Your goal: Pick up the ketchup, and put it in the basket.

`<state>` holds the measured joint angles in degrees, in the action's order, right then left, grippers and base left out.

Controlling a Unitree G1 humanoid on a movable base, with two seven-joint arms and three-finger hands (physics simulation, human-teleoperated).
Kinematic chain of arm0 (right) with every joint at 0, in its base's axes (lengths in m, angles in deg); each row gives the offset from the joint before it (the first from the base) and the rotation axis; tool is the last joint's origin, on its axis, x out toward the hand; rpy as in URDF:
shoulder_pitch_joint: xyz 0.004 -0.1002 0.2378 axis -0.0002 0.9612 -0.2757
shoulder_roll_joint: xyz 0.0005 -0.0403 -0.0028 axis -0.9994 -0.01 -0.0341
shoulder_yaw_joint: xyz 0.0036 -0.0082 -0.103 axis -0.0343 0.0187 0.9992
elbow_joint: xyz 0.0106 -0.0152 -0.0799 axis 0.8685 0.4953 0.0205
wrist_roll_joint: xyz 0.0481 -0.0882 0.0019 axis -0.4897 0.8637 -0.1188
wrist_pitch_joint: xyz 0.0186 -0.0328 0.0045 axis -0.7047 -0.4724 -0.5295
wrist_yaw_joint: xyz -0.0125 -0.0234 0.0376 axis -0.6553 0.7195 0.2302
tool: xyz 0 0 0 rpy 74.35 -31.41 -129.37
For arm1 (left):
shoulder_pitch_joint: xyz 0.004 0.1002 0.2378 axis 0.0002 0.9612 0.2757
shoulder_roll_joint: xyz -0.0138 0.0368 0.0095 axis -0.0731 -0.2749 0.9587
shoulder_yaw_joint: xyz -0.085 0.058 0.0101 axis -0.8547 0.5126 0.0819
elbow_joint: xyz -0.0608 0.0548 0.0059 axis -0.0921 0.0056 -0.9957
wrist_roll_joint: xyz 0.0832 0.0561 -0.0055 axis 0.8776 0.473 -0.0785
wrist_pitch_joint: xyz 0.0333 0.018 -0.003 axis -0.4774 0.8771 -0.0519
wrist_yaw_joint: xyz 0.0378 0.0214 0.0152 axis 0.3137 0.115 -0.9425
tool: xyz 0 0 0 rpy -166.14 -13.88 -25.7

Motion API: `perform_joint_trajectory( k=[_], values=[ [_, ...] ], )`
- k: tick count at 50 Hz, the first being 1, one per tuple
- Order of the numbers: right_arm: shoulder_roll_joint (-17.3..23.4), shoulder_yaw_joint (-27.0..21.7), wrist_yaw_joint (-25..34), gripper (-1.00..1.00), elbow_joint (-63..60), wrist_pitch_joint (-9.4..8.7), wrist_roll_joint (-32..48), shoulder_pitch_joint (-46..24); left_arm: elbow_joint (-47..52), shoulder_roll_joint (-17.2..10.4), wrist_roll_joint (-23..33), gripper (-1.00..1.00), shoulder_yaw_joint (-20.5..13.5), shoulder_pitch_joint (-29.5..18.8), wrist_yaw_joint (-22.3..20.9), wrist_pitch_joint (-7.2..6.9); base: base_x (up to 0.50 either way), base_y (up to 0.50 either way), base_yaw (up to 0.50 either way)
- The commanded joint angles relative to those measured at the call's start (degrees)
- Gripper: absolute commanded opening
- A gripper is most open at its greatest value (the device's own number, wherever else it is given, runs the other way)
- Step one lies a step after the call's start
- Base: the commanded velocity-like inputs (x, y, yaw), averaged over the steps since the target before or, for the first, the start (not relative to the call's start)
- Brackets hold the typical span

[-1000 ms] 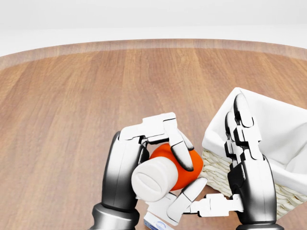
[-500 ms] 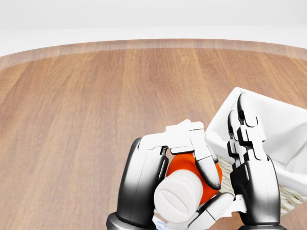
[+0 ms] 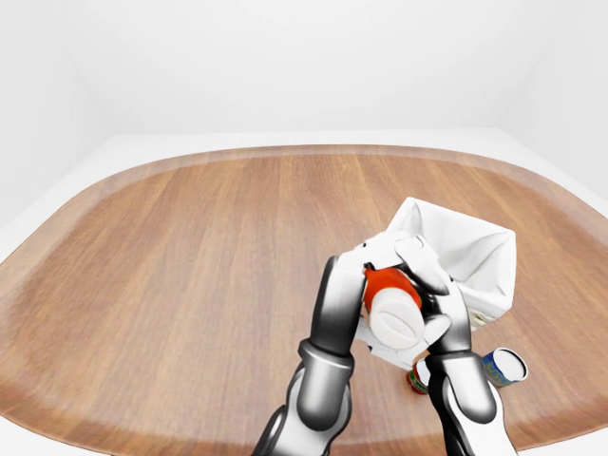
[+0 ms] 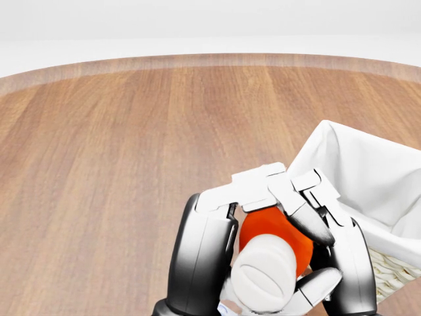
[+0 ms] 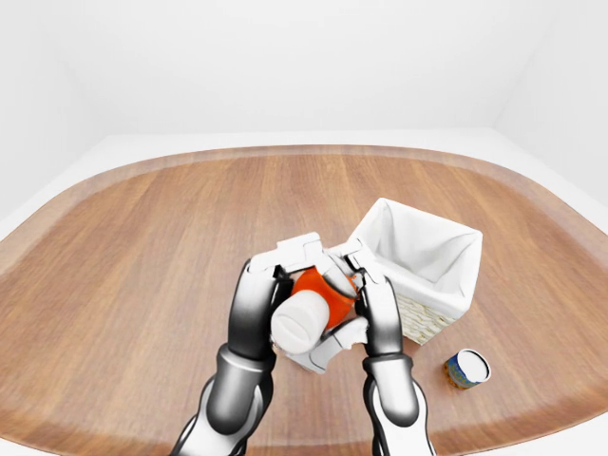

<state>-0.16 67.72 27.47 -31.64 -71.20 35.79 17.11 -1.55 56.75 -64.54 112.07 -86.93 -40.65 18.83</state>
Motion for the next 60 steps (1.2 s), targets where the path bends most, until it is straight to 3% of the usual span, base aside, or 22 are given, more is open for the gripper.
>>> perform_joint_trajectory(
  k=[1,16,20,24,26,29,32,33,39,42,44,45,46,47,48,49,50,54,60],
  values=[
    [0.09,-0.9,-2.14,-1.0,0.39,0.0,-0.67,0.03,-0.34,-0.3,-1.61,1.0,1.16,0.3,-1.02,-0.02,0.0,0.0,0.0],
    [0.17,-0.33,-2.4,-1.0,1.04,0.0,0.07,0.04,2.64,-1.41,-1.78,1.0,0.66,0.93,-1.16,-0.02,0.0,0.0,0.0],
    [0.15,-0.41,-2.44,-1.0,1.55,0.0,0.18,-0.16,6.35,-3.57,-0.67,1.0,0.91,2.44,-1.55,-0.02,0.0,0.0,0.0],
    [0.09,-0.35,-2.54,-1.0,2.46,0.0,0.36,-0.41,12.04,-6.89,-0.44,1.0,-1.32,4.63,-2.66,-0.02,0.0,0.0,0.0],
    [0.11,-0.21,-2.54,-1.0,2.38,0.0,0.46,-0.28,15.41,-9.23,-1.04,1.0,-3.26,6.6,-3.13,-0.02,0.0,0.0,0.0],
    [0.05,-0.22,-2.75,-1.0,2.97,0.0,0.63,-0.56,19.13,-13.58,-4.86,1.0,-9.69,11.25,-4.27,-0.02,0.0,0.0,0.0],
    [0.07,-0.12,-2.84,-1.0,3.17,0.0,0.76,-0.51,19.37,-15.73,-8.5,1.0,-15.24,15.05,-4.95,-0.02,0.0,0.0,0.0],
    [0.07,-0.15,-2.91,-1.0,3.26,0.0,0.8,-0.48,19.02,-16.61,-11.77,1.0,-20.25,17.38,-5.98,-0.02,0.0,0.0,0.0],
    [0.05,0.1,-3.18,-1.0,3.54,0.0,1.27,-0.83,13.64,-13.8,-19.48,1.0,-34.23,21.14,-11.59,-0.02,0.0,0.0,0.0],
    [0.01,-0.04,-3.23,-1.0,4.42,0.0,1.26,-1.23,9.66,-12.29,-19.93,1.0,-37.34,21.51,-13.9,-0.02,0.0,0.0,0.0],
    [-0.02,0.14,-3.3,-1.0,4.57,0.0,1.49,-1.21,3.21,-11.28,-19.8,1.0,-39.52,20.92,-15.21,2.4,0.0,0.0,0.0],
    [-0.01,-0.03,-3.32,-1.0,4.84,0.0,1.41,-1.35,0.76,-10.92,-19.23,1.0,-40.35,19.67,-15.25,1.93,0.0,0.0,0.0],
    [-0.06,-0.1,-3.35,-1.0,5.11,0.0,1.37,-1.5,1.54,-10.64,-18.15,1.0,-40.65,18.11,-14.98,0.18,0.0,0.0,0.0],
    [-0.08,-0.1,-3.48,-1.0,5.59,0.0,1.71,-1.83,1.61,-10.29,-19.27,1.0,-41.63,18.25,-15.64,0.65,0.0,0.0,0.0],
    [-0.09,-0.15,-3.39,-1.0,5.44,0.0,1.6,-1.78,1.22,-10.24,-18.34,1.0,-41.69,17.79,-15.78,-0.02,0.0,0.0,0.0],
    [-0.08,-0.19,-3.3,-1.0,5.17,0.0,1.59,-1.78,0.37,-9.99,-17.94,1.0,-42.04,17.07,-15.65,0.45,0.0,0.0,0.0],
    [-0.08,-0.49,-3.24,-1.0,5.58,0.0,1.44,-2.07,-0.49,-9.82,-18.36,1.0,-42.61,16.29,-15.79,0.08,0.0,0.0,0.0],
    [-0.25,-0.49,-3.27,-1.0,6.71,0.0,1.84,-2.25,-2.12,-9.56,-17.13,1.0,-42.64,15.61,-15.64,0.59,0.0,0.0,0.0],
    [-0.27,0.11,-3.45,-1.0,6.51,0.0,2.44,-2.5,-1.05,-9.39,-17.03,1.0,-42.88,16.07,-15.92,-0.02,0.0,0.0,0.0]
  ],
)
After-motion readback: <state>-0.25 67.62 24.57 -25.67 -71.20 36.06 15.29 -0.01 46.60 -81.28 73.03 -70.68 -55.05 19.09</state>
